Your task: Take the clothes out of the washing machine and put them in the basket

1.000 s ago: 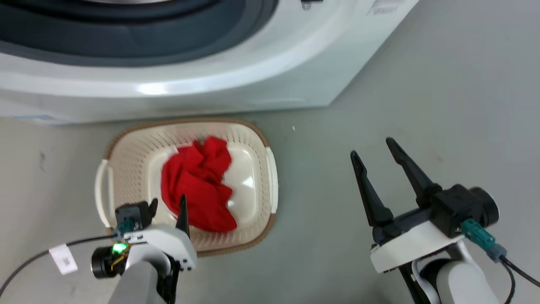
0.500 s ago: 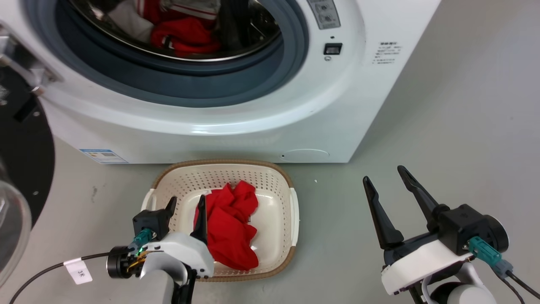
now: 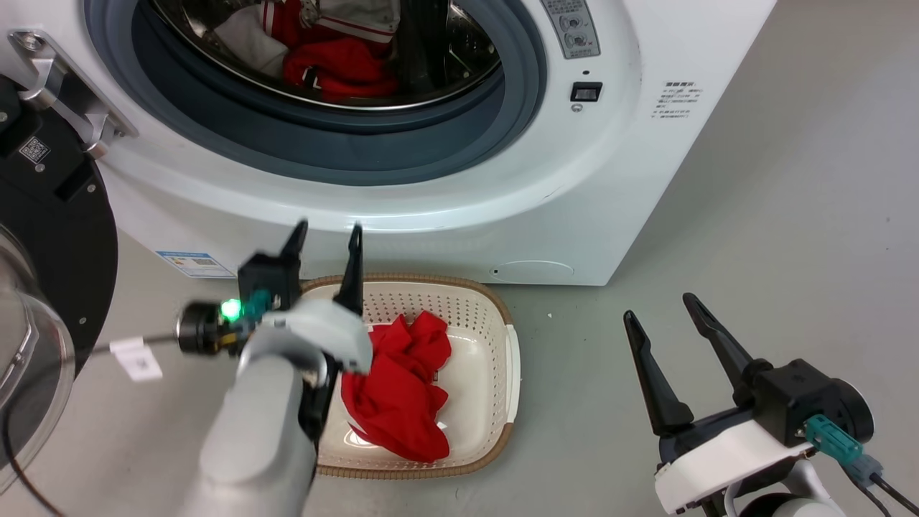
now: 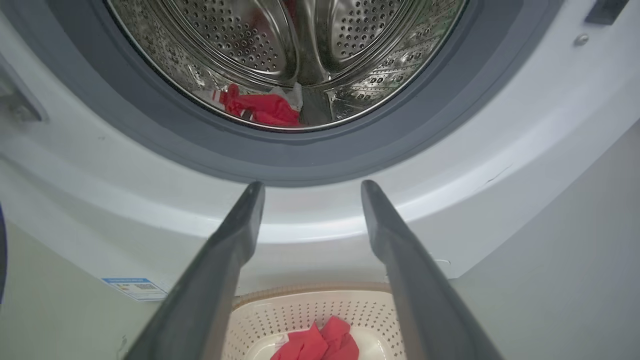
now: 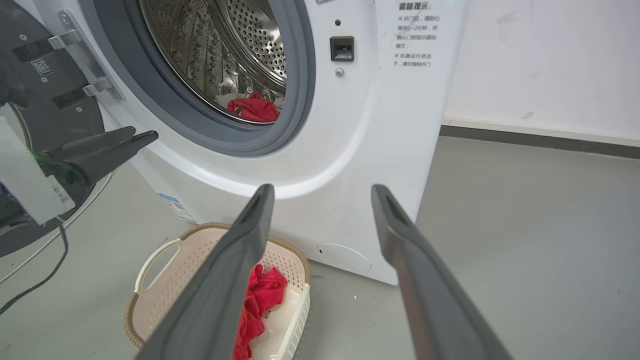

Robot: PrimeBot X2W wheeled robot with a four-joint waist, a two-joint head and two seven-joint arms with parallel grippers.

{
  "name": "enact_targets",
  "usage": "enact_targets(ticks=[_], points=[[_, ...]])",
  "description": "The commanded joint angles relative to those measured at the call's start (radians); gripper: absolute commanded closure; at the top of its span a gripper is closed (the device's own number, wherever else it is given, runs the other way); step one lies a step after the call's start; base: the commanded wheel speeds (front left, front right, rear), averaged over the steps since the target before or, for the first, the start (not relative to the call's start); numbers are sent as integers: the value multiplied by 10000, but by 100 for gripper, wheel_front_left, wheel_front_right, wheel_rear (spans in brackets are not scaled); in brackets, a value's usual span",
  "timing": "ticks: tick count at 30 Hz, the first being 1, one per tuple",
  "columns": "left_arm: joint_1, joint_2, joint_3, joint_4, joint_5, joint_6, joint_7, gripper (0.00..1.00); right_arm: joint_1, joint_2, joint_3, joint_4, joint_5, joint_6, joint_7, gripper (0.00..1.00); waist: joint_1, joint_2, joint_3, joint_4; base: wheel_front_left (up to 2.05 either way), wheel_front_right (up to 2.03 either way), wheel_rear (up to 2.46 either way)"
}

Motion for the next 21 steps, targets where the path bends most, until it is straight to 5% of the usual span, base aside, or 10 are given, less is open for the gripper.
enact_targets(ticks=[1, 21], points=[[-519, 126, -64, 198, 151, -80, -26, 0, 153, 17, -2, -91, 28, -7, 25, 0, 2, 0, 75, 25, 0, 0, 0], [-6260, 1346, -225, 4134, 274, -634, 778, 0, -540, 19, 742, 7, 210, -7, -351, 0, 2, 0, 2027, -899, 0, 0, 0]])
